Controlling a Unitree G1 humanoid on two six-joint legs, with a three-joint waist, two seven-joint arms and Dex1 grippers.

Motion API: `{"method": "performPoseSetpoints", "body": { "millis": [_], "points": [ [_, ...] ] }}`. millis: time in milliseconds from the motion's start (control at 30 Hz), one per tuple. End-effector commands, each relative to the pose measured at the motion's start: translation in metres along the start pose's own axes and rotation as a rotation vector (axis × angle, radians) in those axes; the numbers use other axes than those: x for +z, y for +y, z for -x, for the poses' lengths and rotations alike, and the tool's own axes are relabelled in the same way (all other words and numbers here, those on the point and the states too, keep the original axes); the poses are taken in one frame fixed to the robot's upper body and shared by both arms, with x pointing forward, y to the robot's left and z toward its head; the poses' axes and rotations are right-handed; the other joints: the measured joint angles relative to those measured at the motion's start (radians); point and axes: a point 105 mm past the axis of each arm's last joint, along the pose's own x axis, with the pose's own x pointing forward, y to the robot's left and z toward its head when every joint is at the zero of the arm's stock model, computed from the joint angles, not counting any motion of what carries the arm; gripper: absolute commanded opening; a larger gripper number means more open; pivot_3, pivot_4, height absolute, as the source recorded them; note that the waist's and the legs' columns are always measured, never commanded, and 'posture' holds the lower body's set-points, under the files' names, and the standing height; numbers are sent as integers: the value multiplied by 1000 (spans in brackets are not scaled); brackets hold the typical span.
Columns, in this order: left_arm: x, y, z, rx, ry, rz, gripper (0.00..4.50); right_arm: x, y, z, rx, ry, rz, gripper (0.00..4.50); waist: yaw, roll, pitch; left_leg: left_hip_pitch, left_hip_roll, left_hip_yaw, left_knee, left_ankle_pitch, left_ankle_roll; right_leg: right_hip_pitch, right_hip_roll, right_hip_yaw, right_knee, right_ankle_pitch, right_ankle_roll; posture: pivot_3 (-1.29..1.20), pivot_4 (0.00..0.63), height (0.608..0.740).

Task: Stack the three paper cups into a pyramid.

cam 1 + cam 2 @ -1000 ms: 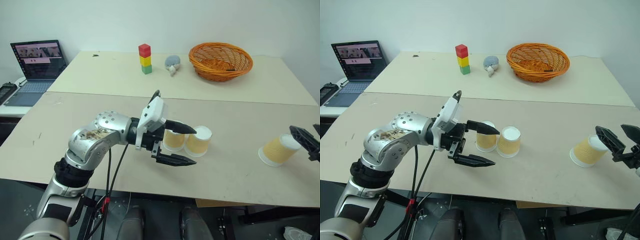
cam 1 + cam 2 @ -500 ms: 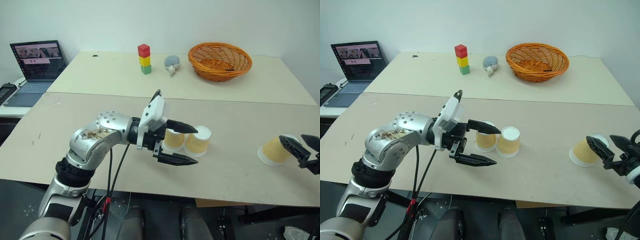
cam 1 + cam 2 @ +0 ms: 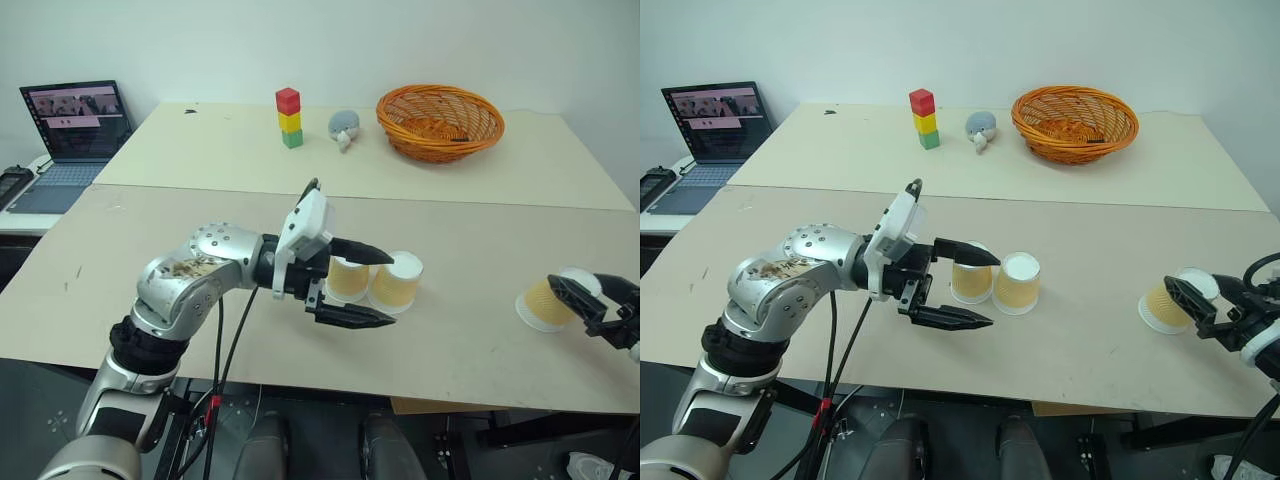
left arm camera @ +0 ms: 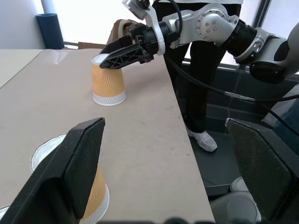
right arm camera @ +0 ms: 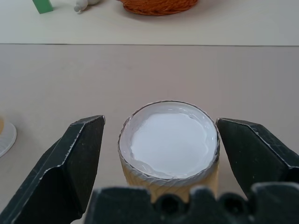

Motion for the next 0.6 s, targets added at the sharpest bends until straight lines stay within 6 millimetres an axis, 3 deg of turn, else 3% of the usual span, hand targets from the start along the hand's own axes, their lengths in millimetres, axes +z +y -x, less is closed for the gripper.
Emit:
{"method": "performPoseSetpoints", "body": {
  "millis": [33,267,467,600],
  "points": [
    [9,-4,3,-5,-12,-39,4407,8,3,-1,6,-39,34,4500,0,0,0,0,0,0,0,0,0,0,0,0,0,0,0,0,150,640],
    [5,-3,6,5,3,-39,4407,7,1,-4,4,-36,33,4500,-3,0,0,0,0,0,0,0,0,0,0,0,0,0,0,0,150,640],
    [-8,-4,15,23,49,-5,4500,10,-2,-7,-17,-43,40,2818,-6,0,0,0,0,0,0,0,0,0,0,0,0,0,0,0,150,640],
    [-21,-8,25,41,95,24,4500,18,-1,-11,-16,-67,44,2818,-7,1,0,0,0,0,0,0,0,-1,0,0,1,0,0,0,150,640]
  ]
}}
